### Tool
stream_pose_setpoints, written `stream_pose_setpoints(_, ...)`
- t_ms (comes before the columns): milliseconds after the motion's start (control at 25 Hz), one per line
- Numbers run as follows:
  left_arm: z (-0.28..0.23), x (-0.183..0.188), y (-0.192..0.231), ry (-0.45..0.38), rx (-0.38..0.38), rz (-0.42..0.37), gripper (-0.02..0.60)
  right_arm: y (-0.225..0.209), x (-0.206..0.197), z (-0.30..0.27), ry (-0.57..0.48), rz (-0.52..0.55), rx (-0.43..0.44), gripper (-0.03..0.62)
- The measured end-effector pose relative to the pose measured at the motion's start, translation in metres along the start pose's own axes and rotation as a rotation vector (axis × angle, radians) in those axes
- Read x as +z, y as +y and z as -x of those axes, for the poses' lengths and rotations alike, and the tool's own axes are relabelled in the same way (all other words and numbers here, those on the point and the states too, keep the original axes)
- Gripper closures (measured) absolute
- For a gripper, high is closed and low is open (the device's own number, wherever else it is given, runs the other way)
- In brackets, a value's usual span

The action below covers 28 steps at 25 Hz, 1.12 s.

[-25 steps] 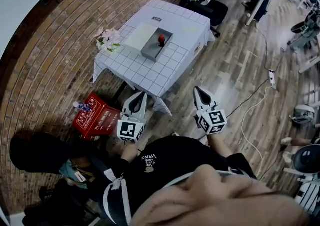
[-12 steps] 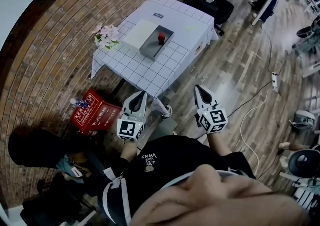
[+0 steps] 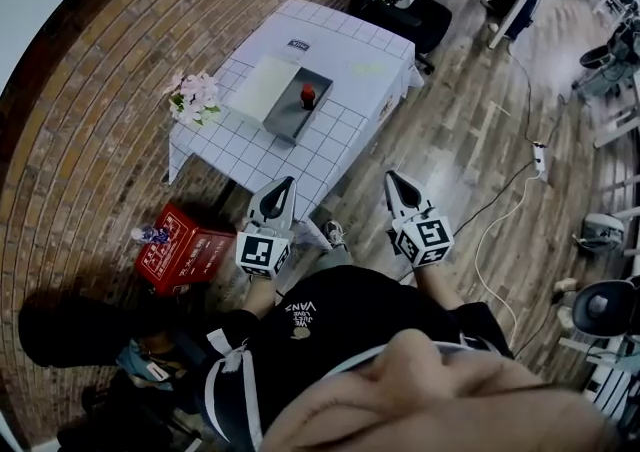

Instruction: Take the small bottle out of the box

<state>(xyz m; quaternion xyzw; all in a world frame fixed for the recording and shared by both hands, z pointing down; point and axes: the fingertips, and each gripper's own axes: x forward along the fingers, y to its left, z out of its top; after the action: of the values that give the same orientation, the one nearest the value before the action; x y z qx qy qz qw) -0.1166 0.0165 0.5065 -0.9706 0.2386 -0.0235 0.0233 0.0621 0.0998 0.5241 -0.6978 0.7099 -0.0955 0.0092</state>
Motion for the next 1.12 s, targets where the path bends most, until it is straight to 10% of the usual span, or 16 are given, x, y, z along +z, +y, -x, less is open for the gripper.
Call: stream_pose_setpoints(1120, -0.118, -0.013, 0.124, 0.024, 0.011, 0.039, 0.569, -0.032, 0.038, -0.178, 0.033, 0.042, 0.057, 0.599)
